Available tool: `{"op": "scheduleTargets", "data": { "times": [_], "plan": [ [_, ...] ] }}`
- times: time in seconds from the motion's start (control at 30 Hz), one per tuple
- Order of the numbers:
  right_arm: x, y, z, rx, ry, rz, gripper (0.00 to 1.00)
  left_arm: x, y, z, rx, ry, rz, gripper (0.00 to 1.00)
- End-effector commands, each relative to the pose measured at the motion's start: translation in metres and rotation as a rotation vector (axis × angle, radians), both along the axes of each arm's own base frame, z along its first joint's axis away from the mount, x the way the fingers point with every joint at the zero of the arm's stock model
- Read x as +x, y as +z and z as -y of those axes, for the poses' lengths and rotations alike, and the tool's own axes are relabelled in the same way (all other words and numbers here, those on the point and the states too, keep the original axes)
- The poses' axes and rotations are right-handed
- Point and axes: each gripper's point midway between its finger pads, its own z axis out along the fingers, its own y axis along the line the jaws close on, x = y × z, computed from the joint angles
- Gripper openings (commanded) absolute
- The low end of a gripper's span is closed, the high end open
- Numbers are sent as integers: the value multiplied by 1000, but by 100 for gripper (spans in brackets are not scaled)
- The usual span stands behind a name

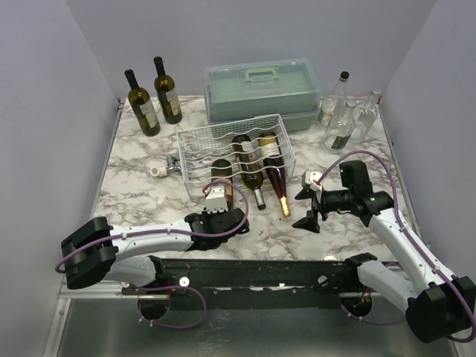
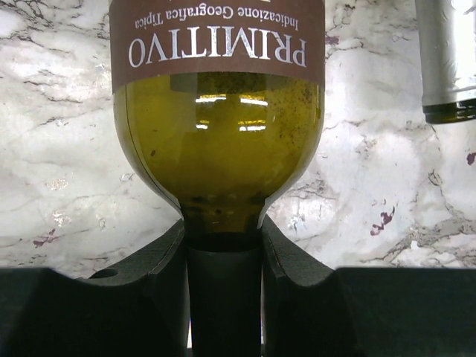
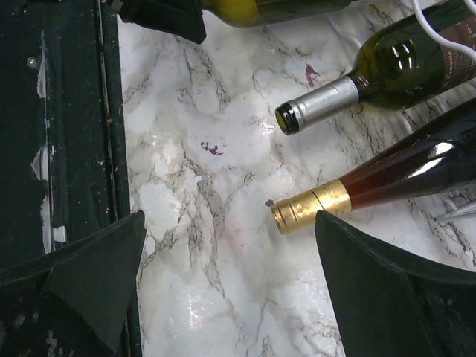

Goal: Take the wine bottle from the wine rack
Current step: Pick up the wine bottle from the wine rack, then place the wine bottle at the center of the board.

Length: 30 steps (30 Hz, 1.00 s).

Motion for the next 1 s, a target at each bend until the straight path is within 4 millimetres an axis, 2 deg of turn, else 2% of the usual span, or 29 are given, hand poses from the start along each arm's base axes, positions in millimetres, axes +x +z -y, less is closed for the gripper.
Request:
{"op": "scheduleTargets", "data": {
  "times": [0.0, 0.43, 0.97],
  "plan": [
    [2, -2, 2, -9, -9, 20, 99, 1, 19, 3, -62, -16, 57, 0],
    [2, -2, 2, -7, -6, 20, 99, -25, 22, -3, -120, -123, 11, 0],
    [-4, -1, 0, 9, 29, 39, 99, -57, 42, -8, -258, -262, -30, 0]
  ]
}}
